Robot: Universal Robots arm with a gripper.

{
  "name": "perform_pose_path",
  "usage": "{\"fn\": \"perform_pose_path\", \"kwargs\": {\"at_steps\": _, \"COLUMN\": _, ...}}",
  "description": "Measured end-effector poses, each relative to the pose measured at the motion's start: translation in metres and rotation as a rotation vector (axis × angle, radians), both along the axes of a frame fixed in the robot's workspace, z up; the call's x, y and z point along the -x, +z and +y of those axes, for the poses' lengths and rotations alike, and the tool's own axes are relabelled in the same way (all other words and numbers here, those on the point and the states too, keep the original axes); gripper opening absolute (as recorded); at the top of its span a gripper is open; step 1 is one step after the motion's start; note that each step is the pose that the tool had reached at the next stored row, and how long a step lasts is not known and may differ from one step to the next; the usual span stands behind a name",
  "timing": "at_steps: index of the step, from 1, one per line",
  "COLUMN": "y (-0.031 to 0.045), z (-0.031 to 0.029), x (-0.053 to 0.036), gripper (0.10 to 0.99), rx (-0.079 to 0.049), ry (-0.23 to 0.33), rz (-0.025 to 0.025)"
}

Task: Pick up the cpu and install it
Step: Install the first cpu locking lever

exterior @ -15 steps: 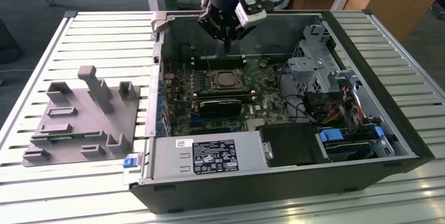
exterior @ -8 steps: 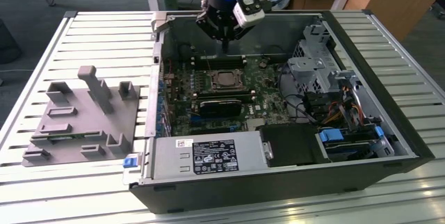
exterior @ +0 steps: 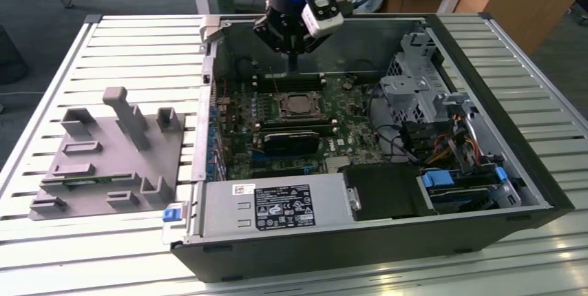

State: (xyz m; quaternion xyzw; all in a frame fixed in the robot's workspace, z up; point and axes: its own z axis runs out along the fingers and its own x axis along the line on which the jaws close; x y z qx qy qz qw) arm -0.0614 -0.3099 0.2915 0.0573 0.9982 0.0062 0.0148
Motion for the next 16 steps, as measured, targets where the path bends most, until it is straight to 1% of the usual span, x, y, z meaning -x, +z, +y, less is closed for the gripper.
{"fn": "perform_pose_path", "kwargs": {"at_steps": 6, "y": -0.0018, "z": -0.0023, "x": 0.0015, "gripper": 0.106, "rx": 0.0, "ry": 0.008, "rz": 0.0}}
{"fn": "perform_pose_path", "kwargs": {"at_steps": 8, "y": -0.0021, "z": -0.0023, "x": 0.0016, "gripper": 0.106, "rx": 0.0, "ry": 0.034, "rz": 0.0002}}
{"fn": "perform_pose_path", "kwargs": {"at_steps": 13, "y": -0.003, "z": -0.0024, "x": 0.0018, "gripper": 0.106, "rx": 0.0, "ry": 0.121, "rz": 0.0}}
{"fn": "perform_pose_path", "kwargs": {"at_steps": 16, "y": -0.0034, "z": -0.0027, "x": 0.0038, "gripper": 0.106, "rx": 0.0, "ry": 0.131, "rz": -0.0001}}
